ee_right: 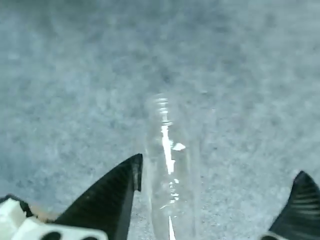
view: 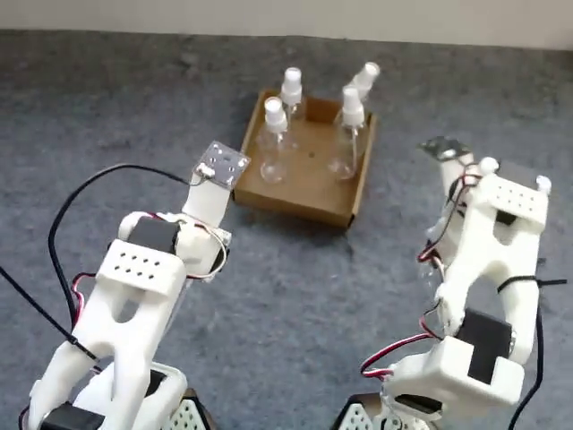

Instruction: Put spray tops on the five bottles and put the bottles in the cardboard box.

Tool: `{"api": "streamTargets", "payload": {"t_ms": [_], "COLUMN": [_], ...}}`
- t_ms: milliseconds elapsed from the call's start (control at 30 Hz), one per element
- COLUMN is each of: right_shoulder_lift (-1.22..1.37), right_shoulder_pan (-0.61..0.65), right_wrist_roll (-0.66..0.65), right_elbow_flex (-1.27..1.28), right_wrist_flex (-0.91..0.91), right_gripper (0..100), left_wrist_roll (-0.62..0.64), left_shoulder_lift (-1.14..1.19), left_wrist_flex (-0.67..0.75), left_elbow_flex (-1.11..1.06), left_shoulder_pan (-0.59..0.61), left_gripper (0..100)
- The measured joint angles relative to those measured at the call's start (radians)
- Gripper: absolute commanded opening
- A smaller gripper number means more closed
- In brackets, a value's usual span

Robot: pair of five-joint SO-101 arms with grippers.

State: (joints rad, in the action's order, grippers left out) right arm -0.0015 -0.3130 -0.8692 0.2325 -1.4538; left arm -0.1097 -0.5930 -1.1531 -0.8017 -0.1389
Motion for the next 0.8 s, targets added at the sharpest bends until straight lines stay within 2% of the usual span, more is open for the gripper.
{"api": "streamTargets", "payload": {"t_ms": [133,300,467,600,800], "right_shoulder_lift": [0.0,0.0,0.0,0.0,0.0], "right_shoulder_pan": [0.021,0.02,0.02,0.02,-0.095], "right_wrist_roll": [-0.021,-0.025,-0.029,-0.031,0.066], "right_elbow_flex": [0.08,0.164,0.227,0.233,0.201], "right_wrist_flex": [0.017,0.086,0.147,0.15,0.18], "right_gripper": [36.8,23.2,16.2,6.7,2.8], "left_wrist_roll": [0.0,0.0,0.0,0.0,0.0], "left_shoulder_lift": [0.0,0.0,0.0,0.0,0.0], "left_wrist_flex": [0.0,0.005,0.005,0.005,0.005], "left_elbow_flex": [0.0,0.0,0.0,0.0,0.0], "left_shoulder_pan": [-0.002,0.0,0.0,0.0,0.0], "left_gripper": [0,0,0,0,0]}}
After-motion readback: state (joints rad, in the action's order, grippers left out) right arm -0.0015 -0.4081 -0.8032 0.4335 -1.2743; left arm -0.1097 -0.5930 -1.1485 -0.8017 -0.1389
